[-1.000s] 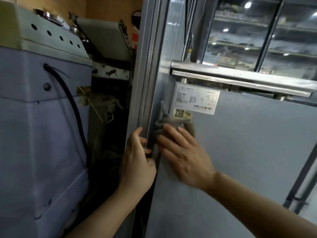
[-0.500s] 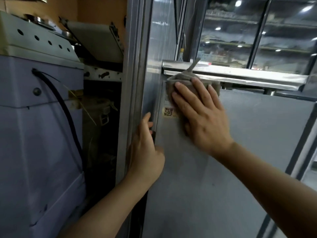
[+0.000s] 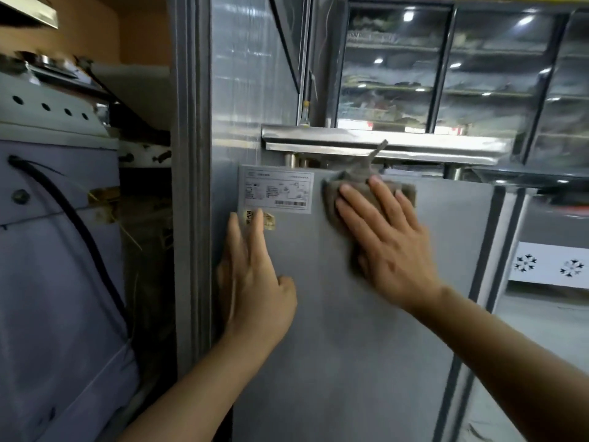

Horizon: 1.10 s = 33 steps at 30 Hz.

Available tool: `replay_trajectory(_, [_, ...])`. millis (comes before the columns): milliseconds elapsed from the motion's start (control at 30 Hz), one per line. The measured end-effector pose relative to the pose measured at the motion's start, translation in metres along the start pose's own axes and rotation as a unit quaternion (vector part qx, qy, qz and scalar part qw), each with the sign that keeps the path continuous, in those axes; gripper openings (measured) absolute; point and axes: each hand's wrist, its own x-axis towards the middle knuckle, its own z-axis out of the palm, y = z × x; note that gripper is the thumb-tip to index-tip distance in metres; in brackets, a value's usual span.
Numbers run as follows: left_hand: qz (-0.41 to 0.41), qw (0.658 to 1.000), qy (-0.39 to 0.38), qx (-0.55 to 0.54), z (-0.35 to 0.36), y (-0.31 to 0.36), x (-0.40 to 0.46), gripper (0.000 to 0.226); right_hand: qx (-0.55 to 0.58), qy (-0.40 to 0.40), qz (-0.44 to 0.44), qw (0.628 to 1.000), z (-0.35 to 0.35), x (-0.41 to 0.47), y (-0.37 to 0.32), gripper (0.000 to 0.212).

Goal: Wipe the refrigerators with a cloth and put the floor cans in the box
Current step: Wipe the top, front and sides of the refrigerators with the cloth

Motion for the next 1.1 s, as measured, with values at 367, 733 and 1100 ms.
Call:
replay_trajectory(367, [0.18, 0.964, -0.03, 0.193, 0.037, 0.037, 0.007, 0.089, 0.017, -0.069, 0.005, 0.997, 0.03, -0.136, -0.044, 0.073])
replay_trajectory(733, [0.22, 0.952, -0.021, 0.211, 0.061, 0.071, 0.014, 0.094, 0.028, 0.096, 0.286, 0.953, 0.012, -0.056, 0.011, 0.063])
replay_trajectory(1100, [0.283, 0.934, 0.02, 0.216, 0.086, 0.106, 0.03, 0.076, 0.014, 0.148, 0.336, 0.93, -0.005, -0.054, 0.054, 0.056])
